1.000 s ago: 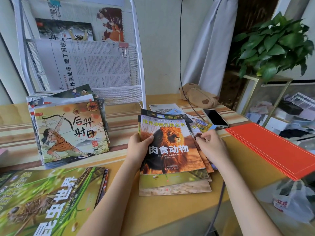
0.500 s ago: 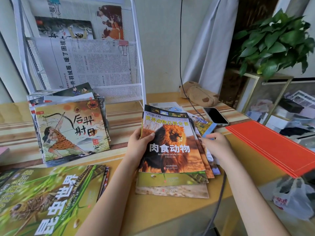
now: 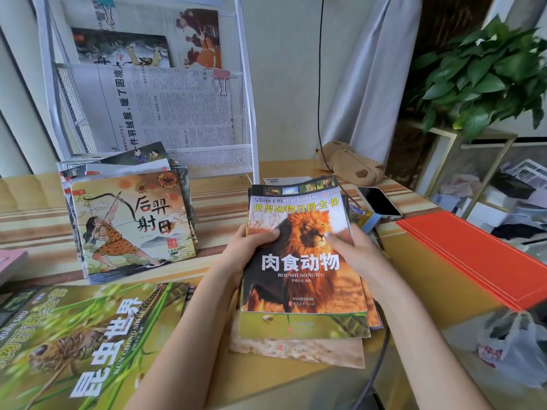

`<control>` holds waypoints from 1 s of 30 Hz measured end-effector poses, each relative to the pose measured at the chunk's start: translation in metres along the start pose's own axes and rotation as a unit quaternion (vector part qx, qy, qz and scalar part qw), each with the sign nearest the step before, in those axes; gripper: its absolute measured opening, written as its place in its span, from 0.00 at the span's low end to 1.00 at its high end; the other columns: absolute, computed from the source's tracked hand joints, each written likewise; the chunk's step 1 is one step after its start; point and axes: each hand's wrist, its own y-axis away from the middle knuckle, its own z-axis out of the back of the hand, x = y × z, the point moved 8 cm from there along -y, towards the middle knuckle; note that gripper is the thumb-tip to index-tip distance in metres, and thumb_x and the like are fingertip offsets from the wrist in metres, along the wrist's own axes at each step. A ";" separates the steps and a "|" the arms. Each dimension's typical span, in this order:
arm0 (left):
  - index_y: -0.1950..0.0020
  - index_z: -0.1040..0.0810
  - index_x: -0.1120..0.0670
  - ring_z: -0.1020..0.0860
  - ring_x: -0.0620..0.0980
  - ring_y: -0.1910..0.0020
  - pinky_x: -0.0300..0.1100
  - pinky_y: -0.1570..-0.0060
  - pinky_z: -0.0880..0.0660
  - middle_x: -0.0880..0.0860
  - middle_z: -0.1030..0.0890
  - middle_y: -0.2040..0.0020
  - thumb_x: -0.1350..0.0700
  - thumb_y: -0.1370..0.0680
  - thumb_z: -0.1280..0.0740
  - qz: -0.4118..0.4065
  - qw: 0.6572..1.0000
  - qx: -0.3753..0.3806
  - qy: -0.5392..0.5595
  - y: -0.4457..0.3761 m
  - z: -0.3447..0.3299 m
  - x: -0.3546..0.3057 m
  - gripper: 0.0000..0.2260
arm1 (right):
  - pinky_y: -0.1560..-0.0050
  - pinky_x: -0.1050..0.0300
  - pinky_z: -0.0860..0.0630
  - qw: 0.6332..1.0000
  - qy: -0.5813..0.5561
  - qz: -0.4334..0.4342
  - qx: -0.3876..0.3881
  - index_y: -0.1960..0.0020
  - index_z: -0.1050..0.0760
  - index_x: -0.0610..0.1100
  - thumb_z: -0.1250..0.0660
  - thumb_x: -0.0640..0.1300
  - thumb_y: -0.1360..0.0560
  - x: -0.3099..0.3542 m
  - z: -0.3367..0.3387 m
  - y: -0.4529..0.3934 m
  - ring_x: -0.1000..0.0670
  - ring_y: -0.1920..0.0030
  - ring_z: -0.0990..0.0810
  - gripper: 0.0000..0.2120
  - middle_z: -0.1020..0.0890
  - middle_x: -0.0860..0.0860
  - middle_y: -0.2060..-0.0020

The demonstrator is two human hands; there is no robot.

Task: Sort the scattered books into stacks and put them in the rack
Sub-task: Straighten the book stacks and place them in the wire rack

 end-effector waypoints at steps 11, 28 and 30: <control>0.48 0.25 0.46 0.17 0.48 0.54 0.42 0.53 0.21 0.47 0.15 0.55 0.66 0.29 0.28 -0.309 0.942 0.054 -0.117 0.073 -0.019 -0.116 0.18 | 0.53 0.67 0.26 0.947 -0.241 0.204 -0.064 0.50 0.25 0.54 0.32 0.57 0.30 0.071 0.006 0.020 0.65 0.58 0.22 0.11 0.18 0.65 0.63; 0.54 0.18 0.52 0.18 0.42 0.55 0.39 0.52 0.23 0.47 0.15 0.55 0.56 0.26 0.28 -0.327 0.851 -0.400 0.098 0.179 0.112 -0.064 0.02 | 0.59 0.53 0.31 0.948 0.095 0.305 -0.009 0.39 0.33 0.47 0.35 0.62 0.29 0.170 -0.159 0.034 0.46 0.57 0.25 0.26 0.27 0.52 0.61; 0.50 0.19 0.52 0.18 0.44 0.52 0.43 0.46 0.24 0.49 0.15 0.51 0.53 0.25 0.30 -0.293 0.836 -0.452 0.104 0.199 0.134 -0.045 0.05 | 0.53 0.50 0.29 0.928 0.157 0.333 0.056 0.39 0.34 0.48 0.37 0.64 0.28 0.173 -0.211 0.042 0.44 0.51 0.24 0.26 0.24 0.49 0.57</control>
